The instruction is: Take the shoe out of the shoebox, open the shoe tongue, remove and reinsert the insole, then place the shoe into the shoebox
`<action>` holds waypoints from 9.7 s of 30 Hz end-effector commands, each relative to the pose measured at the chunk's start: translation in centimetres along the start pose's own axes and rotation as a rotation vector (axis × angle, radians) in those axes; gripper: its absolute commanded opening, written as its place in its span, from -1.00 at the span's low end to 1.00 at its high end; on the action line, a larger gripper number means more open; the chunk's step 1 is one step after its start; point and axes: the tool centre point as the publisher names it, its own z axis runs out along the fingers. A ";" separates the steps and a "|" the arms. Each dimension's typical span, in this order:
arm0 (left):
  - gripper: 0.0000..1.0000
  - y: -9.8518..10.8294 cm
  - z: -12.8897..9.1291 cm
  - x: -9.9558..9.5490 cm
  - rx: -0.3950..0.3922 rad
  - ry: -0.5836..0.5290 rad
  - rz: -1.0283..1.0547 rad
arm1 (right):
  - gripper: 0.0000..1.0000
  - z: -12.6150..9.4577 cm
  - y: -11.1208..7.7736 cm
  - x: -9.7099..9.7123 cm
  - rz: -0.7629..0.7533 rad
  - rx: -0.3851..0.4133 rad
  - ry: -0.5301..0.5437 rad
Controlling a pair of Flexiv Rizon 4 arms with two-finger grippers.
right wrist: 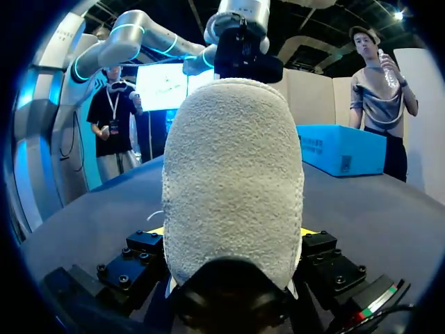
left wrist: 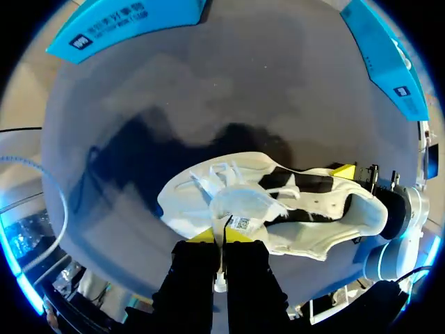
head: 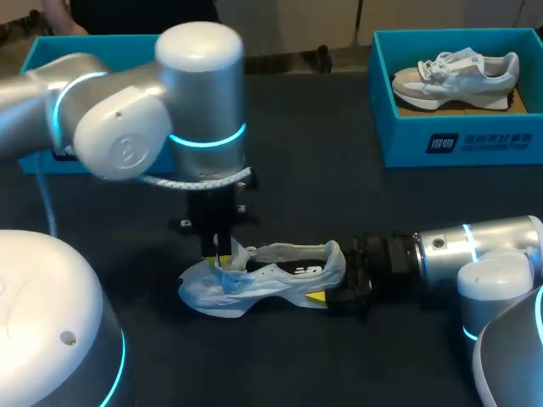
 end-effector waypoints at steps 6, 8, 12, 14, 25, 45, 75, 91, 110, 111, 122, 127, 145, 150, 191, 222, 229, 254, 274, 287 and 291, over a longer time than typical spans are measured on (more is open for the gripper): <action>-0.65 -0.7 2.3 -0.8 -0.014 0.155 0.005 | -1.00 0.1 0.0 0.0 -0.001 0.004 -0.001; -0.40 -0.6 2.4 -1.2 -0.018 0.150 0.009 | -1.00 0.1 0.0 0.0 -0.001 0.004 -0.001; 0.55 -0.6 2.3 -2.1 -0.015 0.127 0.049 | -1.00 0.1 0.0 0.0 -0.001 0.004 -0.001; 0.65 -0.5 2.2 -2.3 -0.009 0.114 0.062 | -1.00 0.1 0.0 0.0 -0.001 0.004 -0.001; 0.63 -0.1 -4.6 -1.8 0.064 0.161 0.200 | -1.00 0.1 0.0 0.0 -0.001 0.004 -0.001; -1.00 1.2 -12.4 5.1 0.056 0.081 0.798 | -1.00 0.1 0.0 0.0 -0.001 0.004 -0.001; -1.00 1.9 -7.7 7.8 -0.081 -0.013 1.559 | -1.00 0.1 0.0 0.0 -0.001 0.004 -0.001; -1.00 1.1 -3.0 10.2 -0.055 -0.059 1.684 | -1.00 0.1 0.0 0.0 -0.001 0.004 -0.001; -1.00 -0.2 2.4 10.3 -0.033 -0.057 1.714 | -1.00 0.1 0.0 0.0 -0.001 0.004 -0.001; -1.00 0.0 2.5 10.1 -0.041 -0.056 1.722 | -1.00 0.1 0.0 0.0 -0.001 0.004 -0.001; -1.00 0.2 4.2 8.8 -0.064 -0.038 1.722 | -1.00 0.1 0.0 0.0 -0.001 0.004 -0.001; -1.00 0.5 5.2 8.7 -0.051 -0.063 1.741 | -1.00 0.1 0.0 0.0 -0.001 0.004 -0.001; -0.04 0.1 8.5 8.8 0.042 -0.193 1.724 | -1.00 0.1 0.0 0.0 -0.001 0.004 -0.001; -0.10 -0.5 9.6 9.2 0.106 -0.276 1.698 | -1.00 0.1 0.0 0.0 -0.001 0.004 -0.001; -1.00 0.2 2.8 8.3 0.380 -0.189 1.617 | -1.00 0.1 0.0 0.0 -0.001 0.004 -0.001; -1.00 0.3 -0.5 12.4 0.539 -0.136 1.517 | -1.00 0.1 0.0 0.0 -0.001 0.004 -0.001; -1.00 -0.7 -1.3 13.4 0.567 -0.134 1.472 | -1.00 0.1 0.0 0.0 -0.001 0.004 -0.001; -0.39 0.1 -1.9 12.7 0.589 -0.172 1.480 | -1.00 0.1 0.0 0.0 -0.001 0.004 -0.001; 0.04 2.1 -3.7 11.1 0.696 -0.310 1.588 | -1.00 0.1 0.0 0.0 -0.001 0.004 -0.001; 0.01 2.2 -4.0 12.0 0.745 -0.322 1.668 | -1.00 0.1 0.0 0.0 -0.001 0.004 -0.001; 0.13 2.1 -3.9 12.3 0.761 -0.343 1.711 | -1.00 0.1 0.0 0.0 -0.001 0.004 -0.001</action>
